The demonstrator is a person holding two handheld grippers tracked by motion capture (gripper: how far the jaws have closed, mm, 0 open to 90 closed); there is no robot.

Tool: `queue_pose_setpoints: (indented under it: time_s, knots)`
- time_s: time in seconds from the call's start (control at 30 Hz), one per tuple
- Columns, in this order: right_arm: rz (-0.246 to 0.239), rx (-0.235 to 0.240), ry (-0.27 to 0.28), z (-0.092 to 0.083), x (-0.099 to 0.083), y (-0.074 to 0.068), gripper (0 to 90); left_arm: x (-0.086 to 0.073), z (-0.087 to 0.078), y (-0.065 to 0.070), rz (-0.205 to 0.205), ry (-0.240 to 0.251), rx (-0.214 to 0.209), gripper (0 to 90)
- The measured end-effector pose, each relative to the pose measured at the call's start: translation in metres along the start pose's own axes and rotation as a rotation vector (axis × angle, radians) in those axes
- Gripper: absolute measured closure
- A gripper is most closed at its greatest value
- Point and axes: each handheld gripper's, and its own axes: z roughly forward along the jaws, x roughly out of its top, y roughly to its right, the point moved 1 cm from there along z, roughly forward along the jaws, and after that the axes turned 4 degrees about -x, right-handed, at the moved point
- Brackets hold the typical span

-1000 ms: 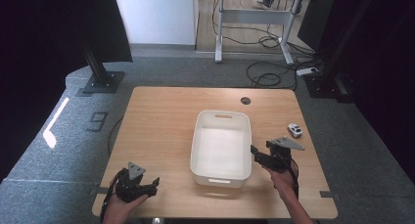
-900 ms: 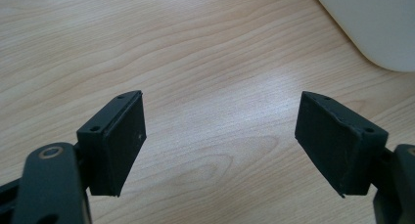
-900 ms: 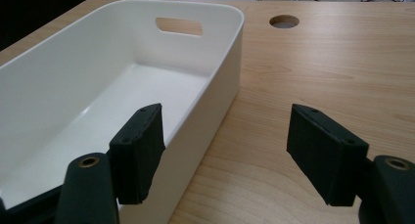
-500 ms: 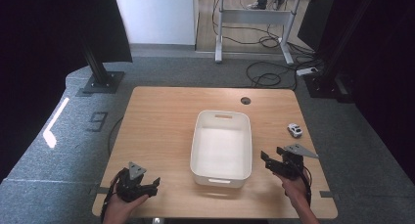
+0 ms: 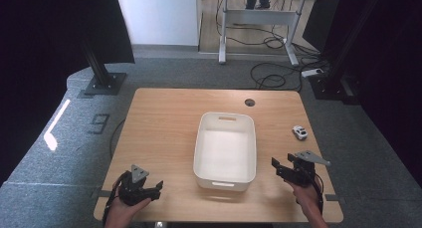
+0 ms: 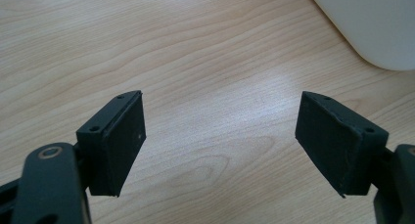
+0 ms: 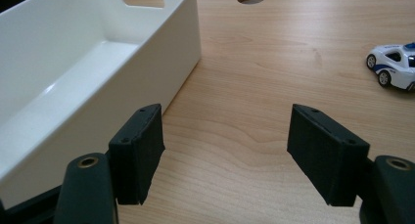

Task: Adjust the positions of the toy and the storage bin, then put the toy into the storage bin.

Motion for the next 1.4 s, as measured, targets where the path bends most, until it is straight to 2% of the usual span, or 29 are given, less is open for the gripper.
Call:
queue_pose_setpoints:
  time_s: [0.47,0.83,1.4]
  knots:
    - [0.002,-0.034,-0.037,0.0,-0.011,0.014,28.9,0.0,-0.001,0.0,-0.001,0.002,-0.004,19.6]
    - [0.001,-0.049,-0.066,0.001,-0.018,0.02,29.1,0.0,-0.001,0.0,0.001,0.002,-0.006,19.5]
    - [0.005,-0.072,-0.064,-0.001,-0.019,0.026,29.1,0.001,-0.001,0.0,0.006,0.002,-0.004,19.5]
